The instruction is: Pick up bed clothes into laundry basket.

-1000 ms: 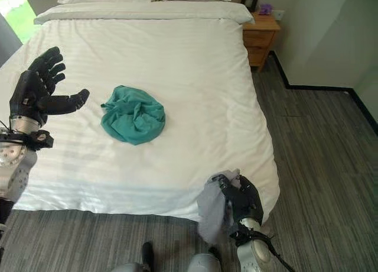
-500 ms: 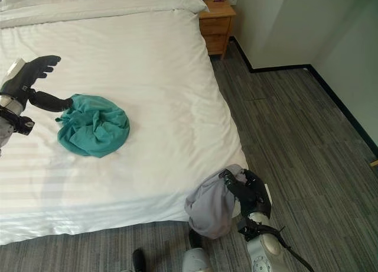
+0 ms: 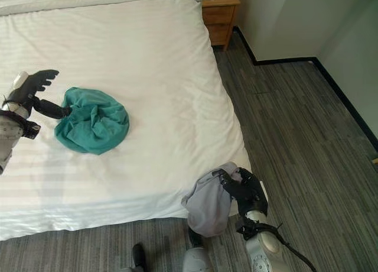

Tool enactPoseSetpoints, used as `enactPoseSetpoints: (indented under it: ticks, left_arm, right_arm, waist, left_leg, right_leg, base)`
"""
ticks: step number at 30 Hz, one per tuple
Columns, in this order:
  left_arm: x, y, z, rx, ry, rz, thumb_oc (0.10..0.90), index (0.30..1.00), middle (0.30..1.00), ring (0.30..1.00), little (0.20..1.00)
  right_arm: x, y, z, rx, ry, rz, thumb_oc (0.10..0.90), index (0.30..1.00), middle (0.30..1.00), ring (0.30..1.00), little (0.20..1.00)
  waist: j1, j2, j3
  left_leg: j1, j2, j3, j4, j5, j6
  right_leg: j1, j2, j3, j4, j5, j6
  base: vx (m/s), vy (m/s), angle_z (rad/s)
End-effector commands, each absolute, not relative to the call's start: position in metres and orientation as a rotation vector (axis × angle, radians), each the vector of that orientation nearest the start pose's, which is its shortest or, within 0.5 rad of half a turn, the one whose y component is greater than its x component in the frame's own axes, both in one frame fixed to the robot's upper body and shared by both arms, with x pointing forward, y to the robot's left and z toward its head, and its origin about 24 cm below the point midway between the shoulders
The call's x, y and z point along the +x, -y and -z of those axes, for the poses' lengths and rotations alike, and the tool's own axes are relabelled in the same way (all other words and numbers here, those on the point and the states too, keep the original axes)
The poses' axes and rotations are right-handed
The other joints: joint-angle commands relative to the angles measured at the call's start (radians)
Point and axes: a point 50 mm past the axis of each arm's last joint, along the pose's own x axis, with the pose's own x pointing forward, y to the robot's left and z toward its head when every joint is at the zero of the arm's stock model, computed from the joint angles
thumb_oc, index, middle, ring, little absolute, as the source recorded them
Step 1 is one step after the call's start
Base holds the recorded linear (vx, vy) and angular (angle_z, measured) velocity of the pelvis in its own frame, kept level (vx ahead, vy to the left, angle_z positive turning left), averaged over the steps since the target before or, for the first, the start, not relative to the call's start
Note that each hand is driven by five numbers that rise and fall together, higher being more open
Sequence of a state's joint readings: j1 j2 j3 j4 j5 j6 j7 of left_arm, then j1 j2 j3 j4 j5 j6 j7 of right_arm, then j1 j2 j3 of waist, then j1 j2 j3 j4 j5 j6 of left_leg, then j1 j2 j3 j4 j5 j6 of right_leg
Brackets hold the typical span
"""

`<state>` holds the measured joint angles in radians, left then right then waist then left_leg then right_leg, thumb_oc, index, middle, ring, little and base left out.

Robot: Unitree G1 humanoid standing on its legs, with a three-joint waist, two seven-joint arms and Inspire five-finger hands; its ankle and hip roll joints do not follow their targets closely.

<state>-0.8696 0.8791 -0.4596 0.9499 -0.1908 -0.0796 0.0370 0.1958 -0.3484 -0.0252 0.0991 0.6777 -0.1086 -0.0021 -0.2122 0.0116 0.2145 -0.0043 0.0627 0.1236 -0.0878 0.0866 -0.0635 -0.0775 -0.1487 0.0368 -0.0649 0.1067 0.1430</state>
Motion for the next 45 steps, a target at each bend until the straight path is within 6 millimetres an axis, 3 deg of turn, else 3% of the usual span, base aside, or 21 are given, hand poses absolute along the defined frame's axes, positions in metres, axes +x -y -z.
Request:
enactPoseSetpoints:
  ticks: [1, 5, 6, 8, 9, 14, 15, 16, 19, 21, 27, 28, 31, 37, 39, 41, 44, 45]
  left_arm:
    - [0.373, -0.331, -0.256, 0.756, 0.183, -0.431, 0.8, 0.9, 0.9, 0.9, 0.9]
    - [0.377, -0.336, -0.244, 0.773, 0.094, -0.463, 0.8, 0.9, 0.9, 0.9, 0.9]
    - [0.372, -0.349, -0.229, 0.75, 0.017, -0.519, 0.8, 0.9, 0.9, 0.9, 0.9]
    - [0.37, -0.354, -0.229, 0.731, 0.007, -0.54, 0.8, 0.9, 0.9, 0.9, 0.9]
    - [0.364, -0.364, -0.213, 0.715, -0.069, -0.565, 0.8, 0.9, 0.9, 0.9, 0.9]
    - [0.354, -0.376, -0.196, 0.655, -0.116, -0.592, 0.8, 0.9, 0.9, 0.9, 0.9]
    - [0.353, -0.378, -0.194, 0.634, -0.113, -0.592, 0.764, 0.846, 0.846, 0.846, 0.846]
    - [0.353, -0.376, -0.199, 0.597, -0.067, -0.59, 0.4, 0.3, 0.3, 0.3, 0.3]
    - [0.355, -0.373, -0.206, 0.538, -0.004, -0.59, 0.4, 0.3, 0.3, 0.3, 0.3]
    - [0.356, -0.363, -0.234, 0.347, 0.206, -0.574, 0.4, 0.3, 0.3, 0.3, 0.3]
    - [0.341, -0.335, -0.291, 0.094, 0.596, -0.439, 0.4, 0.3, 0.3, 0.3, 0.3]
    - [0.341, -0.336, -0.29, 0.092, 0.595, -0.439, 0.4, 0.3, 0.3, 0.3, 0.3]
    - [0.323, -0.314, -0.319, 0.058, 0.781, -0.322, 0.4, 0.3, 0.3, 0.3, 0.3]
    - [0.293, -0.283, -0.346, 0.102, 0.985, -0.164, 0.4, 0.3, 0.3, 0.3, 0.3]
    - [0.28, -0.28, -0.347, 0.115, 1.036, -0.126, 0.4, 0.3, 0.3, 0.3, 0.3]
    - [0.266, -0.275, -0.336, 0.107, 1.076, -0.106, 0.4, 0.3, 0.3, 0.3, 0.3]
    - [0.248, -0.279, -0.274, -0.007, 0.987, -0.124, 0.4, 0.3, 0.3, 0.3, 0.3]
    - [0.238, -0.281, -0.24, -0.087, 0.908, -0.152, 0.4, 0.3, 0.3, 0.3, 0.3]
  right_arm:
    - [0.238, 0.231, -0.069, 0.335, 0.185, 0.04, 0.4, 0.3, 0.3, 0.3, 0.3]
    - [0.244, 0.218, -0.067, 0.341, 0.162, -0.013, 0.4, 0.3, 0.3, 0.3, 0.3]
    - [0.243, 0.21, -0.063, 0.324, 0.136, -0.053, 0.4, 0.3, 0.3, 0.3, 0.3]
    - [0.243, 0.208, -0.063, 0.321, 0.135, -0.066, 0.4, 0.3, 0.3, 0.3, 0.3]
    - [0.24, 0.202, -0.06, 0.32, 0.122, -0.094, 0.4, 0.3, 0.3, 0.3, 0.3]
    - [0.231, 0.201, -0.052, 0.337, 0.099, -0.084, 0.4, 0.3, 0.3, 0.3, 0.3]
    - [0.23, 0.203, -0.05, 0.337, 0.092, -0.077, 0.4, 0.3, 0.3, 0.3, 0.3]
    - [0.229, 0.205, -0.049, 0.328, 0.09, -0.069, 0.4, 0.3, 0.3, 0.3, 0.3]
    - [0.23, 0.207, -0.05, 0.315, 0.091, -0.06, 0.4, 0.3, 0.3, 0.3, 0.3]
    - [0.232, 0.21, -0.051, 0.3, 0.094, -0.054, 0.4, 0.3, 0.3, 0.3, 0.3]
    - [0.239, 0.216, -0.054, 0.246, 0.094, -0.04, 0.4, 0.3, 0.3, 0.3, 0.3]
    - [0.239, 0.217, -0.054, 0.245, 0.093, -0.04, 0.4, 0.3, 0.3, 0.3, 0.3]
    - [0.238, 0.224, -0.053, 0.226, 0.087, -0.007, 0.4, 0.3, 0.3, 0.3, 0.3]
    - [0.237, 0.234, -0.048, 0.223, 0.069, 0.052, 0.4, 0.3, 0.3, 0.3, 0.3]
    - [0.237, 0.236, -0.048, 0.223, 0.072, 0.064, 0.4, 0.3, 0.3, 0.3, 0.3]
    - [0.238, 0.237, -0.045, 0.225, 0.066, 0.078, 0.4, 0.3, 0.3, 0.3, 0.3]
    - [0.238, 0.238, -0.046, 0.224, 0.076, 0.101, 0.4, 0.3, 0.3, 0.3, 0.3]
    - [0.238, 0.239, -0.048, 0.233, 0.087, 0.118, 0.4, 0.3, 0.3, 0.3, 0.3]
  waist:
    - [-0.001, -0.067, 0.018]
    - [-0.014, -0.097, 0.054]
    - [-0.026, -0.131, 0.07]
    - [-0.031, -0.136, 0.066]
    - [-0.033, -0.154, 0.074]
    - [-0.033, -0.158, 0.06]
    - [-0.03, -0.156, 0.058]
    - [-0.018, -0.148, 0.055]
    - [-0.008, -0.137, 0.054]
    - [0.016, -0.114, 0.047]
    - [0.053, -0.075, 0.007]
    - [0.052, -0.074, 0.008]
    - [0.075, -0.05, -0.024]
    - [0.121, -0.023, -0.067]
    - [0.14, -0.02, -0.077]
    - [0.165, -0.022, -0.089]
    - [0.188, -0.027, -0.101]
    - [0.195, -0.026, -0.108]
  left_leg:
    - [0.021, 0.015, -0.043, 0.003, -0.096, -0.027]
    - [-0.042, 0.027, -0.036, 0.003, -0.072, -0.036]
    - [-0.071, 0.037, -0.024, 0.001, -0.06, -0.043]
    - [-0.09, 0.041, -0.021, 0.001, -0.057, -0.046]
    - [-0.115, 0.048, -0.017, 0.001, -0.047, -0.053]
    - [-0.133, 0.052, -0.023, 0.001, -0.049, -0.058]
    - [-0.128, 0.053, -0.025, 0.001, -0.052, -0.058]
    - [-0.12, 0.051, -0.03, 0.001, -0.057, -0.058]
    - [-0.111, 0.05, -0.035, 0.001, -0.062, -0.058]
    - [-0.09, 0.048, -0.046, 0.001, -0.077, -0.057]
    - [-0.058, 0.037, -0.072, 0.001, -0.083, -0.055]
    - [-0.056, 0.038, -0.073, 0.001, -0.084, -0.055]
    - [-0.028, 0.028, -0.098, 0.001, -0.091, -0.051]
    - [0.008, 0.009, -0.156, 0.001, -0.097, -0.042]
    - [0.02, 0.001, -0.179, 0.001, -0.1, -0.038]
    - [0.029, -0.007, -0.197, 0.001, -0.103, -0.034]
    - [0.036, -0.023, -0.212, 0.001, -0.097, -0.025]
    - [0.043, -0.028, -0.215, 0.001, -0.101, -0.021]
  right_leg:
    - [-0.056, -0.083, -0.028, 0.017, 0.014, 0.107]
    - [-0.118, -0.072, -0.015, 0.017, 0.039, 0.1]
    - [-0.139, -0.061, -0.017, -0.009, 0.062, 0.103]
    - [-0.153, -0.058, -0.016, -0.014, 0.066, 0.104]
    - [-0.169, -0.052, -0.017, -0.021, 0.067, 0.104]
    - [-0.186, -0.051, -0.024, -0.02, 0.06, 0.099]
    - [-0.182, -0.052, -0.027, -0.019, 0.057, 0.098]
    - [-0.173, -0.055, -0.034, -0.018, 0.049, 0.097]
    - [-0.16, -0.058, -0.041, -0.018, 0.041, 0.096]
    - [-0.13, -0.061, -0.052, -0.017, 0.024, 0.096]
    - [-0.079, -0.072, -0.082, -0.017, 0.011, 0.096]
    - [-0.077, -0.072, -0.083, -0.017, 0.01, 0.096]
    - [-0.028, -0.085, -0.1, -0.007, -0.008, 0.096]
    - [0.041, -0.106, -0.142, 0.032, -0.046, 0.092]
    - [0.064, -0.114, -0.157, 0.05, -0.062, 0.091]
    - [0.082, -0.122, -0.172, 0.067, -0.076, 0.088]
    - [0.1, -0.135, -0.184, 0.073, -0.077, 0.077]
    - [0.111, -0.139, -0.189, 0.069, -0.077, 0.074]
  base:
    - [-0.31, -0.009, -0.03]
    - [-0.16, -0.037, -0.06]
    - [-0.07, -0.071, -0.18]
    - [-0.07, -0.061, -0.12]
    - [-0.05, -0.036, -0.06]
    - [0.01, -0.019, -0.04]
    - [0.08, -0.025, 0.03]
    - [0.08, -0.012, 0.02]
    - [0.05, -0.003, 0.02]
    - [0.06, 0.01, 0.04]
    - [0.05, 0.016, 0.13]
    - [0.07, 0.023, 0.12]
    - [0.07, 0.028, 0.16]
    - [0.04, 0.017, 0.27]
    - [0.02, 0.013, 0.27]
    - [0.01, 0.01, 0.34]
    - [-0.02, 0.02, 0.19]
    - [-0.03, 0.028, 0.22]
